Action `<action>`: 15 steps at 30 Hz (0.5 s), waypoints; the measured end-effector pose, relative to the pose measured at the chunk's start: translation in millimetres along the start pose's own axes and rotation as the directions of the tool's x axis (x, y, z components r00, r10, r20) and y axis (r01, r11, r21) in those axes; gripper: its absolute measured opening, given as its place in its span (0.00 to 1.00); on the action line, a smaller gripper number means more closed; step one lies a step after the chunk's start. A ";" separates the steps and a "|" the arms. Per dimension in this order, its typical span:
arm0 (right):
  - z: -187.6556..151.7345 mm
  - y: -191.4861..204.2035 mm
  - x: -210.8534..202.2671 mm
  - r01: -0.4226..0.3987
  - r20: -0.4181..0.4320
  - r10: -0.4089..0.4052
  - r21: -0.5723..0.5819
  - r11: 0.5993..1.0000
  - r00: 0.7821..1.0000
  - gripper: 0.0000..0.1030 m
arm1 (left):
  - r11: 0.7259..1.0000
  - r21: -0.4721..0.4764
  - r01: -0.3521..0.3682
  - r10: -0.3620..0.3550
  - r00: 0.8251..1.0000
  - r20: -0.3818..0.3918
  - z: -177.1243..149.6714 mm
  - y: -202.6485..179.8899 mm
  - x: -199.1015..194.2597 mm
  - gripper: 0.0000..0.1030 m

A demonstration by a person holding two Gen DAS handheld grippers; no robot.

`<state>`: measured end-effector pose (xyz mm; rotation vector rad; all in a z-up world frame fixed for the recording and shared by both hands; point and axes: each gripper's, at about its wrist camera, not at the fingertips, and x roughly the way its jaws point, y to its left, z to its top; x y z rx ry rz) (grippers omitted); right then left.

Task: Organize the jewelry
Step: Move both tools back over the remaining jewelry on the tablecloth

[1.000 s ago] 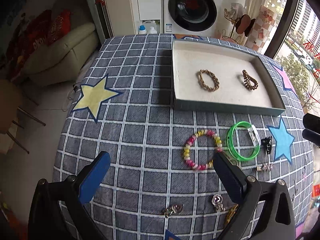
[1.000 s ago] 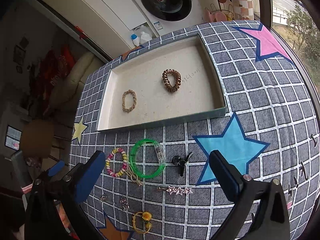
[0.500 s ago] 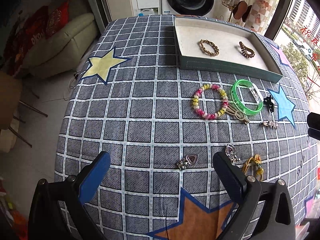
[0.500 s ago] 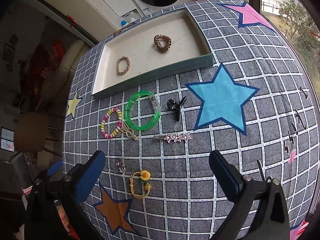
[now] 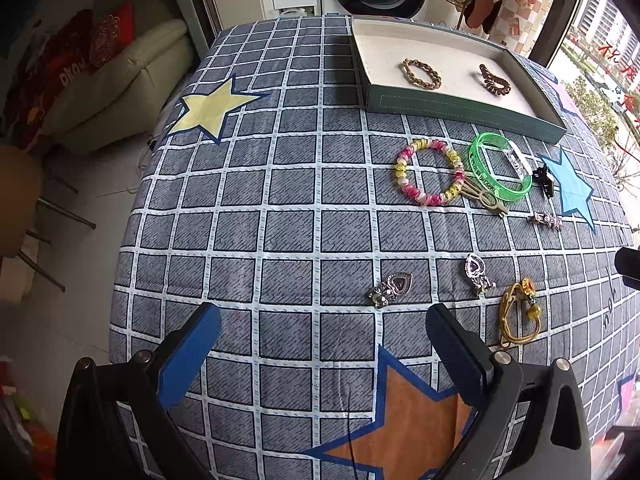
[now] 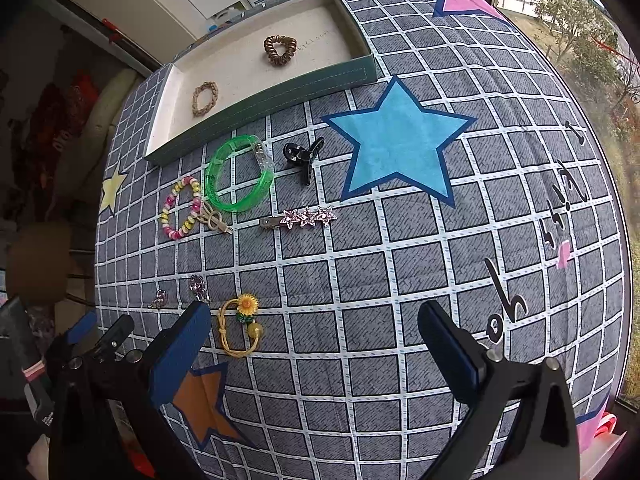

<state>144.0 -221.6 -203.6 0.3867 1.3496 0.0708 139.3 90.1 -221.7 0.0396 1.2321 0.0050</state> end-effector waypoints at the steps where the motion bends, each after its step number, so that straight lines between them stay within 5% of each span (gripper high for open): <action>1: -1.0 -0.1 1.2 0.003 -0.004 -0.003 -0.001 1.000 1.000 1.00 | 1.000 -0.003 -0.001 0.001 1.000 -0.003 -1.0 1.2 0.8 1.00; 15: -9.1 7.7 21.4 0.038 -0.039 -0.040 -0.055 0.998 0.998 1.00 | 1.000 -0.010 0.008 -0.008 1.000 -0.006 -9.3 7.0 11.8 1.00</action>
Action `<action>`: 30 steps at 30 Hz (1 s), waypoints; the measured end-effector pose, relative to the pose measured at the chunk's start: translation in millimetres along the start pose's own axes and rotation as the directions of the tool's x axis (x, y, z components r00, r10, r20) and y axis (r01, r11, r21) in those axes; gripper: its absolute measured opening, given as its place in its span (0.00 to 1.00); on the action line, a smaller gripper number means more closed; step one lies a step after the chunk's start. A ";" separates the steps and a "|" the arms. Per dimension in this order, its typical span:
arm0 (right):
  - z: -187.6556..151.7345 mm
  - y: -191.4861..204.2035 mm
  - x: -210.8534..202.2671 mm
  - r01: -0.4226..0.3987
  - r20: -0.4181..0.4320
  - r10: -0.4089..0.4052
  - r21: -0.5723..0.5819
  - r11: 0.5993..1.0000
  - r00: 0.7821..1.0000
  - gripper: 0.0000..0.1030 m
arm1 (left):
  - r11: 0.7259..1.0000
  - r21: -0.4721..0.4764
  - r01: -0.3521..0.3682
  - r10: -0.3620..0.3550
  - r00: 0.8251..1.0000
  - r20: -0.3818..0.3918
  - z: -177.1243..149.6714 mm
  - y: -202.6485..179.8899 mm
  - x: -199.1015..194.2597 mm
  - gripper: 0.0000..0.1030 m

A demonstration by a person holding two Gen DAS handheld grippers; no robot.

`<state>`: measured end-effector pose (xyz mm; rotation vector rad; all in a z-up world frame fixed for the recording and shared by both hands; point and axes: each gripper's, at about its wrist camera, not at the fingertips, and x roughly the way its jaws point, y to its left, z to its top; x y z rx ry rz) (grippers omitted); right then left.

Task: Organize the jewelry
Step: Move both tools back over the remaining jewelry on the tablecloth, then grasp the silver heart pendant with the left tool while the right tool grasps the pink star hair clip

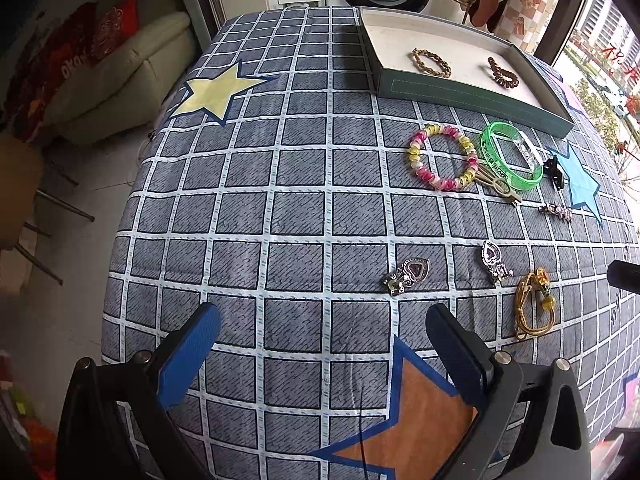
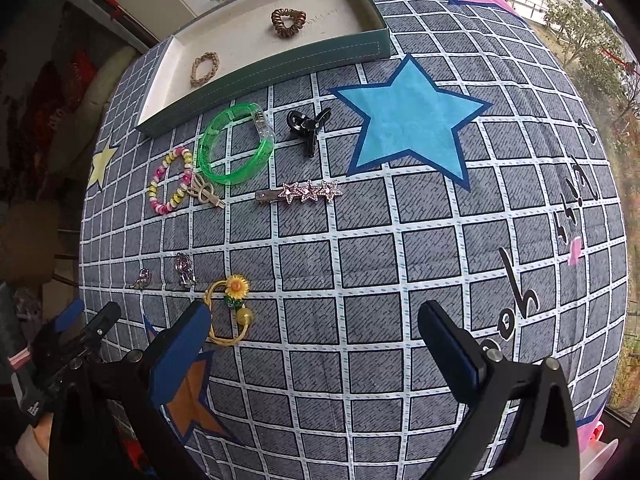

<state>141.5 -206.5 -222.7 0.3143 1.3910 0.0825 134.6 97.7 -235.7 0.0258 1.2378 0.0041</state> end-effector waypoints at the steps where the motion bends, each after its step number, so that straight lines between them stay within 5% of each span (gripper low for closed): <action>1: 0.1 0.3 1.5 0.006 -0.002 -0.006 -0.005 1.000 1.000 1.00 | 1.000 0.002 0.000 0.000 1.000 0.001 0.1 -0.6 1.1 1.00; 14: 22.8 15.0 11.7 0.114 0.061 -0.104 -0.177 0.978 0.993 0.99 | 0.986 0.163 0.027 -0.034 0.999 0.040 11.7 -34.6 12.0 1.00; 25: 50.7 44.0 42.7 0.142 0.056 -0.130 -0.444 0.885 0.990 0.68 | 0.976 0.209 0.054 -0.058 0.998 0.010 17.0 -46.1 28.5 0.96; 30: 56.3 53.9 56.5 0.153 0.041 -0.155 -0.523 0.838 0.987 0.58 | 0.976 0.200 0.084 -0.082 0.996 -0.022 18.0 -44.8 35.8 0.83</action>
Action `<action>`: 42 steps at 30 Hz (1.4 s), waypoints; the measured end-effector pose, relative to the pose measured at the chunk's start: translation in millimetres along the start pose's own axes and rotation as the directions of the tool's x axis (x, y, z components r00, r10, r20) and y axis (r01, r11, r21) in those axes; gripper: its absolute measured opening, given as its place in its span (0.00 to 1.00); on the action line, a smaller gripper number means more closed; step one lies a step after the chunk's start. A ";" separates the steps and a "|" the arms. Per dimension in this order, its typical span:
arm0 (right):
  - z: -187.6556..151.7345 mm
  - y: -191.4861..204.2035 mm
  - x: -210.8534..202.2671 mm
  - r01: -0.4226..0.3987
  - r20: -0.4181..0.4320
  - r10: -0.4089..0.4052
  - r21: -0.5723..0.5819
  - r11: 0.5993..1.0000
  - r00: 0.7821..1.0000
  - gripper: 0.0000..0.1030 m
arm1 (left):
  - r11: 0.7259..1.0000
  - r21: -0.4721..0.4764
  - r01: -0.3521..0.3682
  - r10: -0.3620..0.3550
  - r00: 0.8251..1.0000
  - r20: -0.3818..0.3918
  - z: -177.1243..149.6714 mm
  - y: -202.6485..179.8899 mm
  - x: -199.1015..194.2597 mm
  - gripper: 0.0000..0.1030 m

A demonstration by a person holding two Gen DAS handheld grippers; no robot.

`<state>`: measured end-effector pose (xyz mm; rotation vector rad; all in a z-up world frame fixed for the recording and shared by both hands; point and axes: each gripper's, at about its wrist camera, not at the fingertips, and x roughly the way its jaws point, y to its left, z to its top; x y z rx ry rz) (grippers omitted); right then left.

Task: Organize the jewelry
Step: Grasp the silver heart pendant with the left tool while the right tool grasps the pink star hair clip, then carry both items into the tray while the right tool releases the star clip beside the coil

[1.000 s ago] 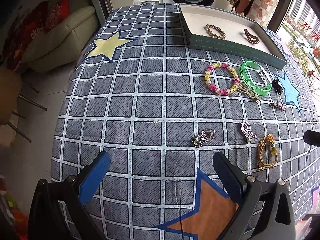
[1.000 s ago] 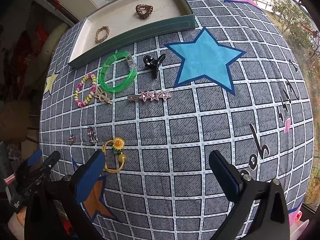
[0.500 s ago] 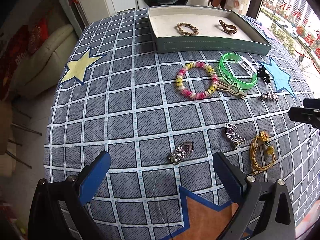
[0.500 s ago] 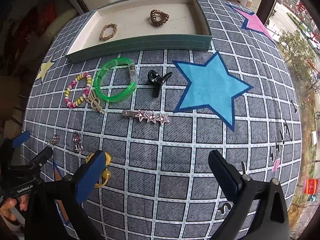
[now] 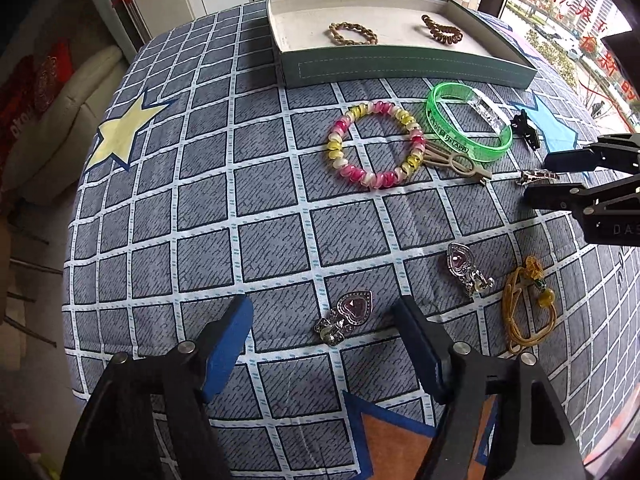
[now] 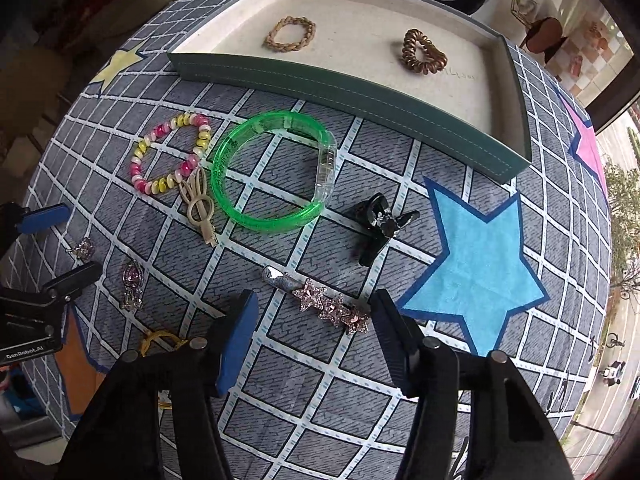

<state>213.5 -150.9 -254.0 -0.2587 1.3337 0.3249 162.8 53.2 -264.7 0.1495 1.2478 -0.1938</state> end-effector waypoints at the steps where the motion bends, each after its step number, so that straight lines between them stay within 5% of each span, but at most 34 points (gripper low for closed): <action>1: 1.2 2.0 0.5 0.011 0.006 -0.011 -0.019 1.000 1.000 0.57 | 1.000 -0.005 0.011 -0.011 1.000 -0.002 -0.2 0.7 0.5 0.79; 5: 6.3 7.9 0.5 0.002 0.003 -0.002 -0.045 0.999 1.000 0.47 | 0.999 0.008 0.034 -0.034 0.999 0.009 -1.8 -1.6 -1.6 0.65; 9: 8.2 16.5 -0.4 0.006 -0.003 -0.006 -0.063 0.998 1.000 0.34 | 0.998 0.038 0.043 -0.043 0.999 0.019 -2.4 -11.7 -5.3 0.31; 10: 8.2 19.5 -0.7 -0.001 -0.004 0.000 -0.062 0.998 1.000 0.22 | 0.998 0.039 0.041 -0.041 0.999 0.018 -1.9 -13.5 -5.3 0.31; 11: 8.3 21.1 -1.2 -0.006 -0.003 0.006 -0.060 0.998 1.000 0.21 | 0.999 0.036 0.040 -0.041 0.999 0.018 -1.2 -14.9 -5.3 0.31; 20: -8.3 26.0 -13.1 -0.054 0.004 0.054 0.008 0.998 0.999 0.20 | 0.997 -0.036 0.072 -0.071 0.997 0.018 -0.5 0.9 -16.2 0.31; 31: -33.3 -19.1 -44.9 -0.181 0.057 0.174 0.174 0.968 0.983 0.20 | 0.993 -0.065 0.102 -0.097 0.992 0.079 19.2 2.6 -43.8 0.31; 42: -5.9 -46.7 -73.1 -0.276 0.162 0.239 0.276 0.921 0.957 0.20 | 0.984 -0.099 0.147 -0.131 0.980 0.148 56.4 1.9 -65.2 0.31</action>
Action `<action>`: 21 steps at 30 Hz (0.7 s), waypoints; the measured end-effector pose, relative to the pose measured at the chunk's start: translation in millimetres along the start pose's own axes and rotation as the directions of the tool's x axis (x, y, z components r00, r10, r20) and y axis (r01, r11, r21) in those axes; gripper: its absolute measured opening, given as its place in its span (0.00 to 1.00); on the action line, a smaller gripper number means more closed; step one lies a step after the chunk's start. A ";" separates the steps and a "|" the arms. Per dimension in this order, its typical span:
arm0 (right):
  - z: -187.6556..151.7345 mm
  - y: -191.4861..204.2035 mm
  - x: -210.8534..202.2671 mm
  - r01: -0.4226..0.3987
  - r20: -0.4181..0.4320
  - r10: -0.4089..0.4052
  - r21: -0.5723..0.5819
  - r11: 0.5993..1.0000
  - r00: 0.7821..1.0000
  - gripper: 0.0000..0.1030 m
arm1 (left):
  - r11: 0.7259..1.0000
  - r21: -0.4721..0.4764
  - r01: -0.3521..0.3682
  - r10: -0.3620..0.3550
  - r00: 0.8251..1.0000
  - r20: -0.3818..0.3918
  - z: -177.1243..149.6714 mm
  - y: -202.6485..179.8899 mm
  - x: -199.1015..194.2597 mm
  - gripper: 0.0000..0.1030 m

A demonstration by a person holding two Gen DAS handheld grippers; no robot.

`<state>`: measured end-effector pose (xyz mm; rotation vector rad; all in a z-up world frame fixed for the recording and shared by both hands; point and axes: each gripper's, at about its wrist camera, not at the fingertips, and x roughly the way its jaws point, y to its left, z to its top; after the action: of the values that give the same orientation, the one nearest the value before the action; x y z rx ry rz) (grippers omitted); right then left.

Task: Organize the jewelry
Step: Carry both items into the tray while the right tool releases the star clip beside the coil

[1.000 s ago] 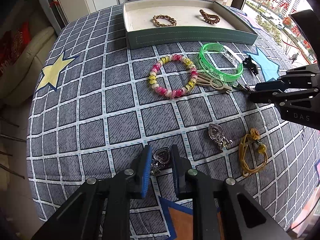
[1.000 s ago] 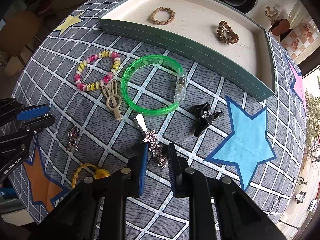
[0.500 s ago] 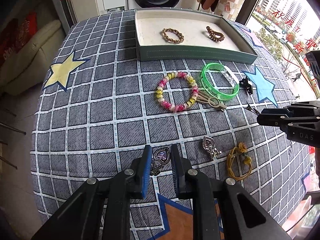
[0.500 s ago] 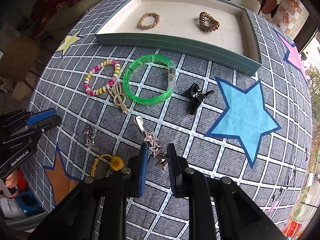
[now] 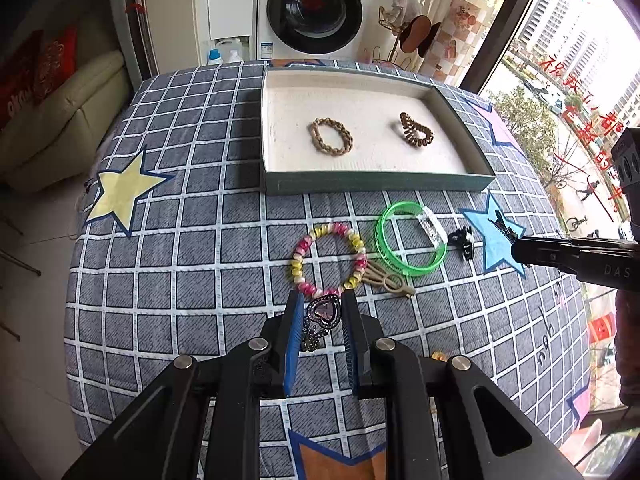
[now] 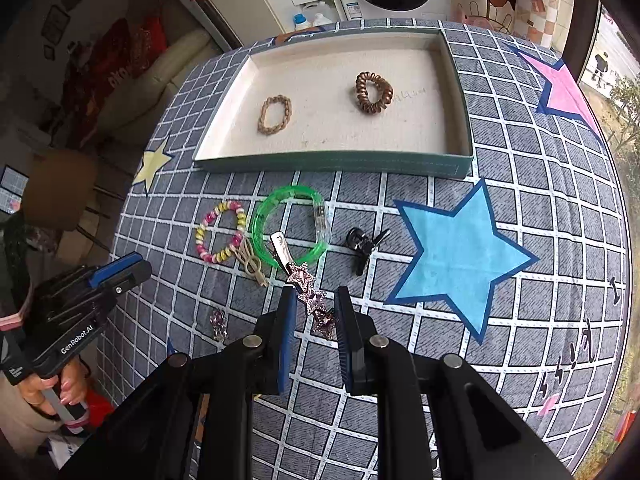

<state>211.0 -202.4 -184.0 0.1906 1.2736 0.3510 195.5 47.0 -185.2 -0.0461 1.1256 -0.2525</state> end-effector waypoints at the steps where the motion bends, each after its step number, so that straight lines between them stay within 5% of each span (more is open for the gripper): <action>1: 4.5 -3.2 -3.2 -0.009 0.009 0.009 0.012 1.000 1.000 0.20 | 1.000 -0.006 0.004 -0.004 1.000 0.008 5.0 -0.2 -0.9 0.31; 21: 102.2 -39.4 19.9 0.018 0.039 -0.021 0.072 0.997 0.999 0.20 | 0.998 -0.062 0.008 -0.002 0.996 0.084 113.5 -17.4 45.3 0.31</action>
<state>319.7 -226.5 -185.6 0.2447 1.2488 0.2839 312.7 9.8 -173.4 -0.1137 1.0502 -0.2180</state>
